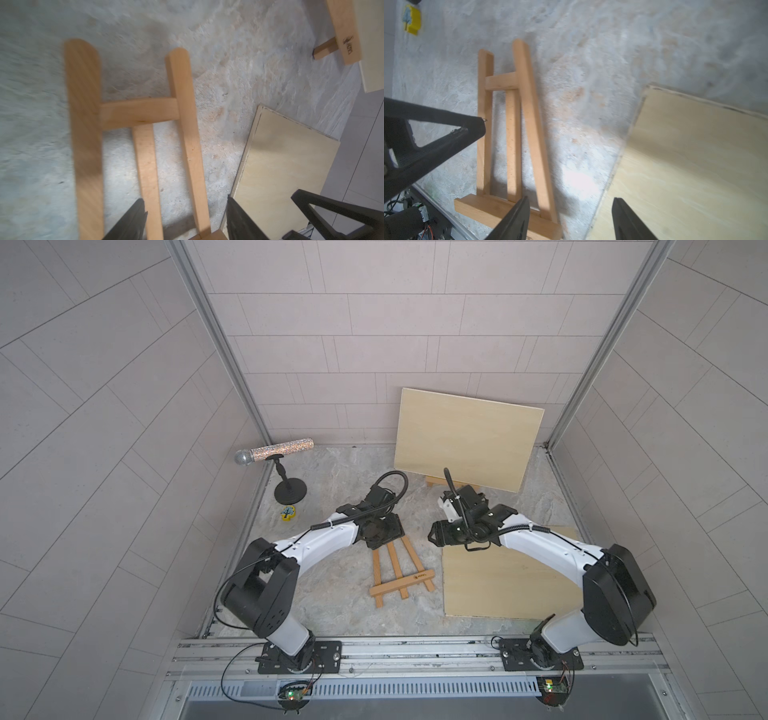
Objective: Disassemble the easel
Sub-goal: Move the easel to the center of the board.
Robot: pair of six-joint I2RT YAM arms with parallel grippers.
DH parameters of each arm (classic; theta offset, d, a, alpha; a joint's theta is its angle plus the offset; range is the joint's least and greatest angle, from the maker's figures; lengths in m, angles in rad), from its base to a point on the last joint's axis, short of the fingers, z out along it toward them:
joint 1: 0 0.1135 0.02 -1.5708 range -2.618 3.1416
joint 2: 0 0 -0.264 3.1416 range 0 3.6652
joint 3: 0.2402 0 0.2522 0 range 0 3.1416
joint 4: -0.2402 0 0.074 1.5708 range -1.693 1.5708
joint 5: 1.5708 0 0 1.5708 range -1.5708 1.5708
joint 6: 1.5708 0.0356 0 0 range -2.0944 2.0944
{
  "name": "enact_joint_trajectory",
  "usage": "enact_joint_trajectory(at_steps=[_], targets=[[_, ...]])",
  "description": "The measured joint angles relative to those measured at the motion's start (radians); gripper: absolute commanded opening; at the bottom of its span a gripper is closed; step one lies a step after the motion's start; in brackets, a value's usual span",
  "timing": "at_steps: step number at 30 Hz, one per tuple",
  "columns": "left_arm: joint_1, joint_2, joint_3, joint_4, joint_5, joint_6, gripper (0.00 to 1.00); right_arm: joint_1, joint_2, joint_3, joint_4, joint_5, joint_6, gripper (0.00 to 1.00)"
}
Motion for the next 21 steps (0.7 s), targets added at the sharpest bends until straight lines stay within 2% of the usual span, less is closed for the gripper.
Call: enact_joint_trajectory(at_steps=[7, 14, 21], targets=[[-0.095, 0.170, 0.131, -0.069, -0.023, -0.021, 0.62, -0.105, -0.074, -0.095, -0.038, -0.017, -0.009, 0.70], [-0.135, 0.273, 0.203, -0.157, -0.065, -0.003, 0.61, -0.138, -0.117, -0.119, -0.047, -0.031, -0.013, 0.70], [-0.145, 0.328, 0.242, -0.197, -0.084, 0.014, 0.42, -0.149, -0.118, -0.131, -0.045, -0.042, -0.018, 0.70]])
